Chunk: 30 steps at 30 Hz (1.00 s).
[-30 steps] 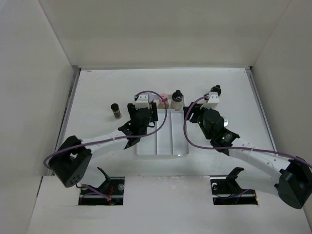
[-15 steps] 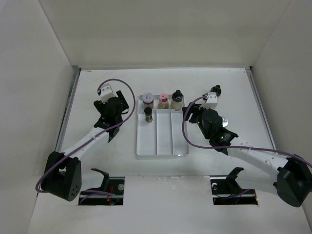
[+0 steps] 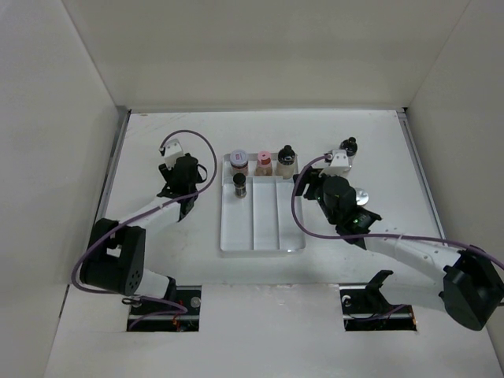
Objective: Organize the condiment bottles
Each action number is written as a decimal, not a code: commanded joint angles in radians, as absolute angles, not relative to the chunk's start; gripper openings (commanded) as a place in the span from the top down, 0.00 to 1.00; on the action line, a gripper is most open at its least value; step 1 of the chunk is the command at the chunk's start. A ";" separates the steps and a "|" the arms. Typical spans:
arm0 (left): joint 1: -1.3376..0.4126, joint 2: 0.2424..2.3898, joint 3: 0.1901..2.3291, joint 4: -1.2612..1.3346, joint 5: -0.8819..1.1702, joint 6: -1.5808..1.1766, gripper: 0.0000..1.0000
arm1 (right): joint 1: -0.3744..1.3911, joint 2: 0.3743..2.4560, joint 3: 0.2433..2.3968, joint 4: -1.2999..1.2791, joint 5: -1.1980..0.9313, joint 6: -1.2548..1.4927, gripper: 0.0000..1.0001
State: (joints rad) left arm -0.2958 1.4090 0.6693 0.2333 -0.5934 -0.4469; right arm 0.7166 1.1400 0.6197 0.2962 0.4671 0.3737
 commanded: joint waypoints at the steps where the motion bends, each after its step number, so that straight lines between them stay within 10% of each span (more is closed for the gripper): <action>1: -0.285 1.414 0.695 0.291 -0.581 -0.462 0.53 | 0.726 1.146 0.646 0.341 0.469 0.377 0.29; 17: -0.648 0.916 0.473 0.104 -0.641 -0.456 0.69 | 0.725 1.138 0.638 0.347 0.469 0.382 0.29; 30: -1.016 0.981 0.500 0.024 -0.772 -0.509 0.69 | 0.725 1.152 0.637 0.351 0.469 0.383 0.29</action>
State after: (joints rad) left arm -0.9710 0.9333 0.4690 0.0109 -0.7238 -0.4755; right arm 0.7212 1.1465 0.6197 0.3000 0.4671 0.3740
